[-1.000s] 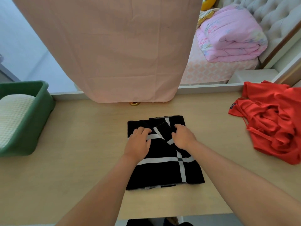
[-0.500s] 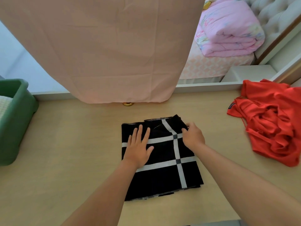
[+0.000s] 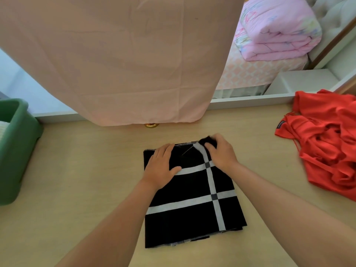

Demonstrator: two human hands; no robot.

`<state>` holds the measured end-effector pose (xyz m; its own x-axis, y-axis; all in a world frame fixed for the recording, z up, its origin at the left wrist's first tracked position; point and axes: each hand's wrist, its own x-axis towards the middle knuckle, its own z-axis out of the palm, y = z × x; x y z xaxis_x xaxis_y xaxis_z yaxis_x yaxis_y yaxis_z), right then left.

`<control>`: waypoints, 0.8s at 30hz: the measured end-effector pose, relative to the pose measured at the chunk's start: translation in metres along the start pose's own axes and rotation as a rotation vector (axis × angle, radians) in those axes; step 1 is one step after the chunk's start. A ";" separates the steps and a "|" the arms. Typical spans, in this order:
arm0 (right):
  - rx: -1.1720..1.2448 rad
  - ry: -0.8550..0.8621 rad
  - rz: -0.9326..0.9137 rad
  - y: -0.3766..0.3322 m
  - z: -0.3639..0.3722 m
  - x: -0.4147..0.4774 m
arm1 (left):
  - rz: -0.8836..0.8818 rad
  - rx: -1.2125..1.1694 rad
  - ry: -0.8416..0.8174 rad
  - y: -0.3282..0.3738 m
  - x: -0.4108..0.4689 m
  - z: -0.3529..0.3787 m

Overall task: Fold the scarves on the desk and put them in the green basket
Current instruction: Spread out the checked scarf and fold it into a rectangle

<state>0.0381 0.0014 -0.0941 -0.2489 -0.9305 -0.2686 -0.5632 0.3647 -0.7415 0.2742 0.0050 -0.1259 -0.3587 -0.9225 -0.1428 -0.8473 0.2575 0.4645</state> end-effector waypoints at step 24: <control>0.524 0.254 0.040 0.004 0.005 -0.007 | 0.091 0.029 -0.081 -0.019 0.032 -0.032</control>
<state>0.0413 0.0089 -0.0977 -0.4790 -0.8560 -0.1946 -0.1010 0.2739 -0.9564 0.2917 -0.0382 -0.1115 -0.4643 -0.8688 -0.1722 -0.8203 0.3485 0.4535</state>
